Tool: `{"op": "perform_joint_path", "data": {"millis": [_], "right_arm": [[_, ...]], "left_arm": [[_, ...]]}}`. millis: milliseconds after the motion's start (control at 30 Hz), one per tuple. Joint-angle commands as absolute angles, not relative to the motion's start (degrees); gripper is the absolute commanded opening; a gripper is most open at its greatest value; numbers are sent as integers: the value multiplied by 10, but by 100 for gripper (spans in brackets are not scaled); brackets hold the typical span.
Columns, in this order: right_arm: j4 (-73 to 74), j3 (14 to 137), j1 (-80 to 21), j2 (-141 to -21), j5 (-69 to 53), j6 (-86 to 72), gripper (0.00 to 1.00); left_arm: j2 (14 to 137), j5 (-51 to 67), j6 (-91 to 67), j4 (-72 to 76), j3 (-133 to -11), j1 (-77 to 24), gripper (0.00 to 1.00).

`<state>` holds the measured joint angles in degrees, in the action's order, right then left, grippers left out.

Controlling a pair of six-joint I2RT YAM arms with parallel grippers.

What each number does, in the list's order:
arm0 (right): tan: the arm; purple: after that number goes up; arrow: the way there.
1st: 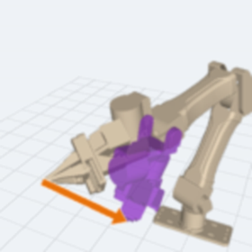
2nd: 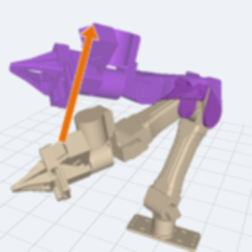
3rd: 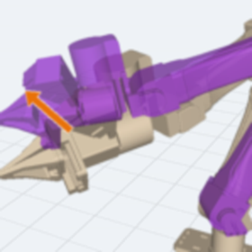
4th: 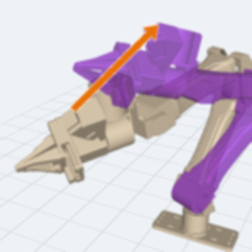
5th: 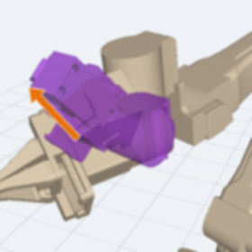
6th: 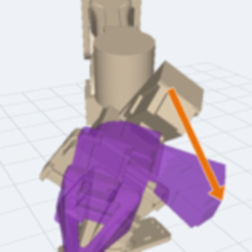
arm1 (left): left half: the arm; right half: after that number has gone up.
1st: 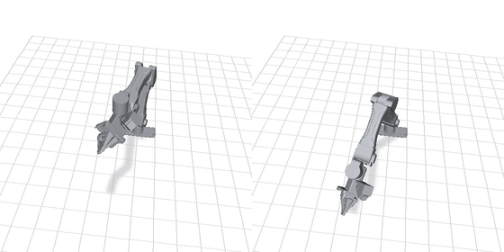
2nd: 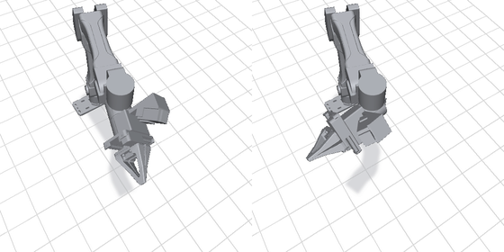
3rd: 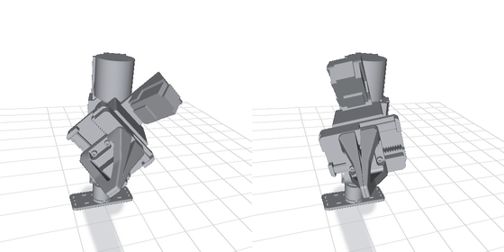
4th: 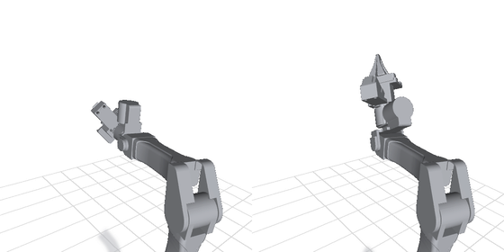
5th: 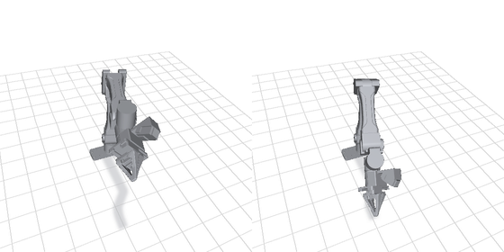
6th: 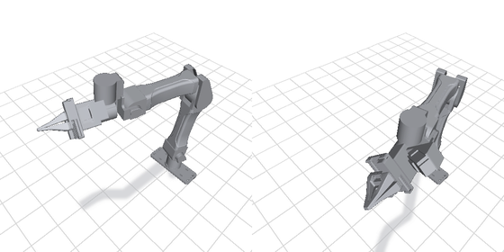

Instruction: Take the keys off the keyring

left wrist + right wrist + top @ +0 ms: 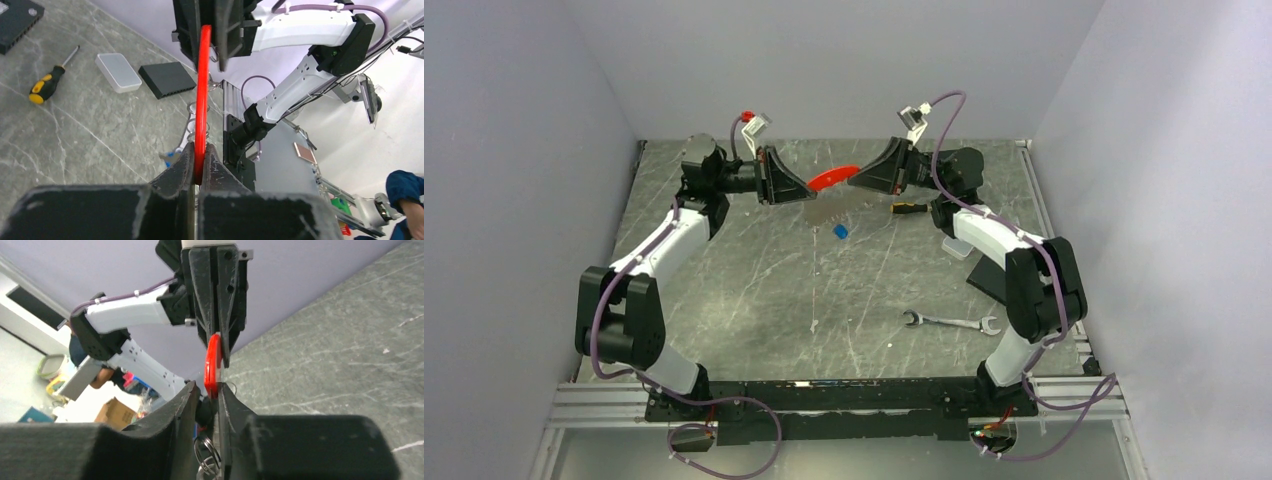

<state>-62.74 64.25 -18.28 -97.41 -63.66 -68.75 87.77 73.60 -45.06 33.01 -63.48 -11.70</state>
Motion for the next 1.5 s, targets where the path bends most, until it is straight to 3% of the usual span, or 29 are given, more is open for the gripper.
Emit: {"op": "perform_joint_path", "data": {"millis": [0, 67, 133, 267, 367, 567, 767, 933, 1067, 1467], "right_arm": [[-542, 660, -173, -929, -707, -574, 40], [-414, 680, -156, -912, -729, -468, 57], [-238, 718, -139, -897, -747, -313, 68], [225, 848, -129, -898, -718, 104, 75], [357, 881, -137, -902, -701, 209, 76], [383, 865, -140, -899, -704, 244, 76], [366, 845, -165, -892, -711, 228, 76], [263, 786, -204, -878, -702, 148, 72], [193, 761, -223, -875, -694, 99, 67], [239, 785, -282, -915, -694, 122, 47]], "left_arm": [[859, 760, -389, 244, -669, -112, 0], [856, 763, -310, 134, -693, -112, 0], [857, 755, -162, -57, -743, -117, 0], [895, 640, 181, -449, -896, -162, 0], [932, 553, 291, -577, -957, -204, 0], [972, 462, 359, -684, -1035, -240, 0], [970, 494, 346, -672, -1031, -248, 0], [972, 522, 336, -661, -1027, -257, 0], [971, 554, 340, -672, -1032, -259, 0], [977, 593, 361, -704, -1041, -265, 0]]}}
